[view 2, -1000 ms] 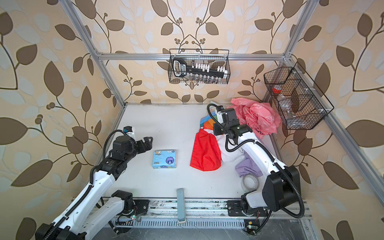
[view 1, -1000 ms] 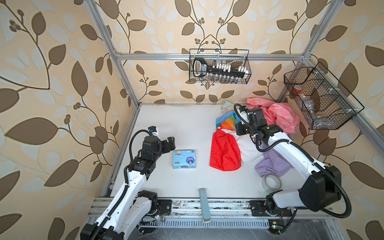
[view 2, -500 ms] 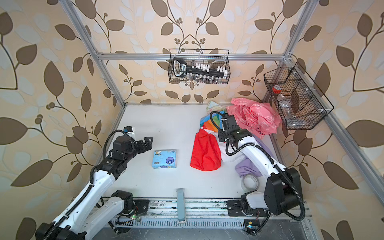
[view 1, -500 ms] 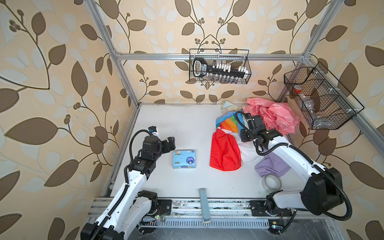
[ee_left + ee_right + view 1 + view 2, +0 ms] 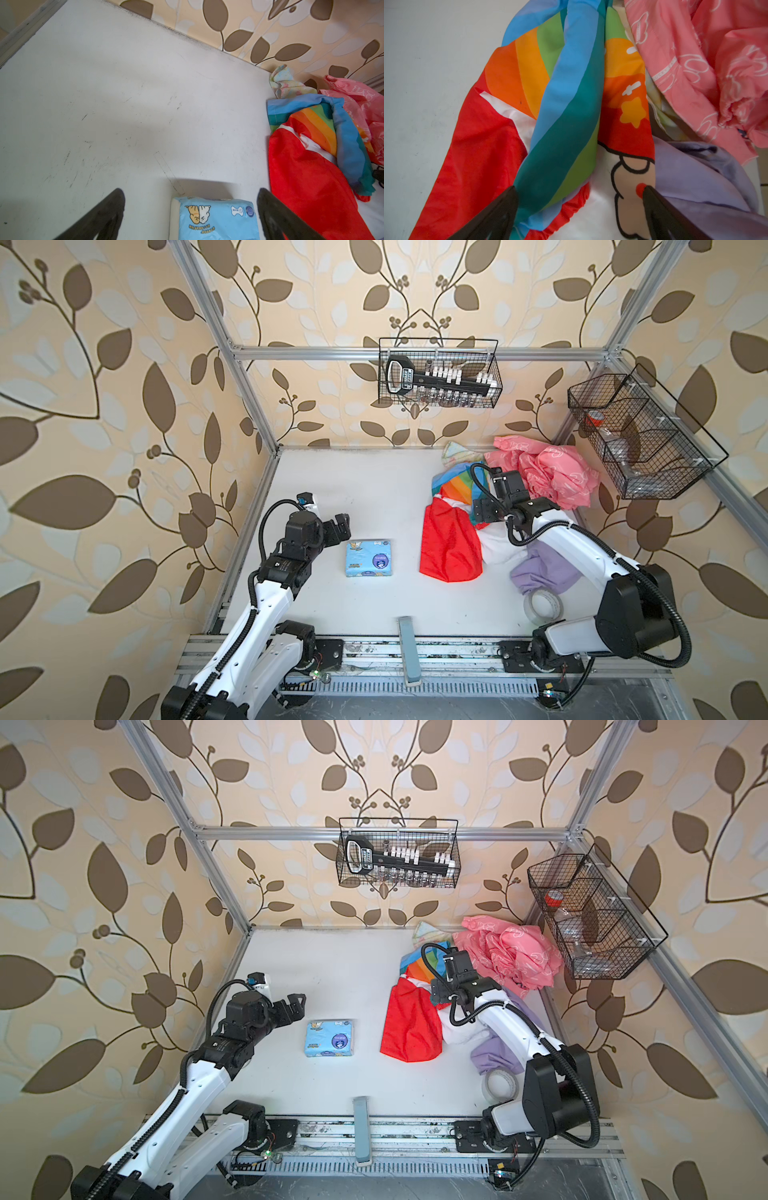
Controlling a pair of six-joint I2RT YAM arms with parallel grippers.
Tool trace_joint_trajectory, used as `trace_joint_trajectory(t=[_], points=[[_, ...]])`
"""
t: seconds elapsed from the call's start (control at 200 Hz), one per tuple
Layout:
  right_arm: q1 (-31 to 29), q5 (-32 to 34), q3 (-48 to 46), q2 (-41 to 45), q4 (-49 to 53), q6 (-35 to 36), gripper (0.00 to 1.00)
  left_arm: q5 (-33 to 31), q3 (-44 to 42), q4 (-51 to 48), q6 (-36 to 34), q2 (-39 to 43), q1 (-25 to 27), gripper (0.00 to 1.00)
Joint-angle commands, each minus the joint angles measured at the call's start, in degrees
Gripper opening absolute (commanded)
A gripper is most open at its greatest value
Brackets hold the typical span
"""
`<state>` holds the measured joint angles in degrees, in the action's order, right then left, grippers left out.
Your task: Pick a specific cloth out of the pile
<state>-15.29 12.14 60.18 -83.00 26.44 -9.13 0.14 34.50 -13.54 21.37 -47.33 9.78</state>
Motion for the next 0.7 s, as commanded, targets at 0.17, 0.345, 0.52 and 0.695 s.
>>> trace_joint_trajectory(t=[0.17,0.345,0.52,0.695], points=[[1.6,-7.3,-0.8,-4.7,-2.8,0.2,0.90,0.5,-0.2,1.7,-0.9,0.3,0.2,0.99],[1.5,-12.1,-0.8,-7.0,-3.5,-0.3,0.75,0.4,-0.2,1.6,-0.9,0.4,0.2,0.99],[1.5,-12.5,-0.9,-8.8,-3.5,-0.1,0.53,0.4,-0.2,1.6,-0.9,0.4,0.3,0.99],[1.2,-7.9,0.5,-6.6,-1.4,0.5,0.82,0.4,-0.2,1.7,-0.9,0.4,0.2,0.99]])
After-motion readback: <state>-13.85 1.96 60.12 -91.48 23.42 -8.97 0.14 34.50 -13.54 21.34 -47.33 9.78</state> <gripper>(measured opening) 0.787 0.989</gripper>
